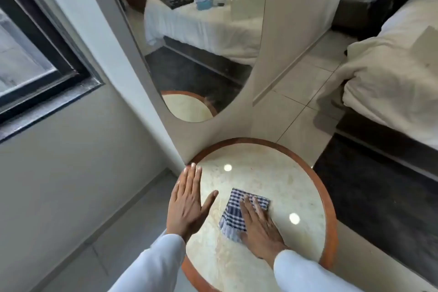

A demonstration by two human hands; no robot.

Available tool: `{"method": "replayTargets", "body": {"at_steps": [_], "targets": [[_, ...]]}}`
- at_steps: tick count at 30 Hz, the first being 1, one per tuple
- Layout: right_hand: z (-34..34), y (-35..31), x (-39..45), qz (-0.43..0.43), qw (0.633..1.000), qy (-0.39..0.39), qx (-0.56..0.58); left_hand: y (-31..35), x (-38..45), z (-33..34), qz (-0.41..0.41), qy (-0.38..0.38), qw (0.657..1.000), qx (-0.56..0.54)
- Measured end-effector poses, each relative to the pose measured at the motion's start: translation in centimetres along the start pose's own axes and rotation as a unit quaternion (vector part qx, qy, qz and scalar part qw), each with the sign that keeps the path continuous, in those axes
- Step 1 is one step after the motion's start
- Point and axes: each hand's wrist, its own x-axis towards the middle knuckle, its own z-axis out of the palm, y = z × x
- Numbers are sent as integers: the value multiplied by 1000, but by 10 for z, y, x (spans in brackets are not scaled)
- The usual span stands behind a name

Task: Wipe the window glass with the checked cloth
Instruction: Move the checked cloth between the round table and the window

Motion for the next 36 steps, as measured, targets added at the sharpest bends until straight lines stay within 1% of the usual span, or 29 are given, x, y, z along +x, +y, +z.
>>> {"method": "replayTargets", "body": {"at_steps": [2, 3, 4, 7, 10, 12, 13, 15, 16, 19, 20, 21, 23, 26, 28, 30, 32, 33, 35, 36], "targets": [[17, 6, 17, -1, 1000, -9, -14, -4, 12, 29, 4, -34, 999, 11], [24, 11, 28, 1, 1000, 0, -30, -7, 20, 44, -1, -48, 999, 9], [28, 13, 38, -6, 999, 12, -36, -8, 27, 56, -12, -55, 998, -21], [40, 17, 59, -24, 997, 12, -72, -15, 40, 90, 0, -68, 998, -13], [45, 20, 70, -32, 996, 6, -87, -22, 55, 104, 11, -58, 998, 5], [48, 17, 74, -29, 997, 18, -70, -24, 62, 108, 11, -47, 999, 11], [48, 15, 75, -29, 997, 32, -62, -25, 65, 108, 10, -44, 999, 18], [43, 13, 81, -41, 993, 96, -54, -25, 68, 106, 15, -34, 999, 27], [40, 13, 85, -39, 991, 116, -51, -25, 70, 103, 17, -26, 999, 26], [18, 14, 93, -35, 991, 121, -39, -25, 71, 85, 38, 20, 998, 46], [3, 13, 94, -27, 989, 141, -40, -25, 71, 74, 50, 31, 996, 66], [-13, 12, 95, -22, 983, 178, -43, -25, 71, 62, 58, 40, 994, 79], [-50, 5, 93, -28, 961, 273, -45, -22, 71, 32, 67, 62, 992, 88], [-106, -15, 81, -15, 941, 337, 0, -11, 73, -29, 70, 93, 989, 90], [-149, -37, 68, -34, 924, 371, 82, 0, 70, -80, 71, 122, 986, 89], [-193, -64, 51, -37, 894, 398, 201, 13, 64, -139, 71, 149, 982, 89], [-244, -102, 27, -25, 852, 410, 325, 24, 51, -203, 66, 192, 976, 72], [-271, -123, 13, -11, 825, 414, 385, 29, 42, -237, 60, 215, 973, 59], [-327, -167, -21, 11, 762, 415, 497, 35, 22, -309, 46, 244, 968, 43], [-355, -191, -43, 17, 729, 399, 556, 38, 12, -344, 39, 260, 964, 39]]}}
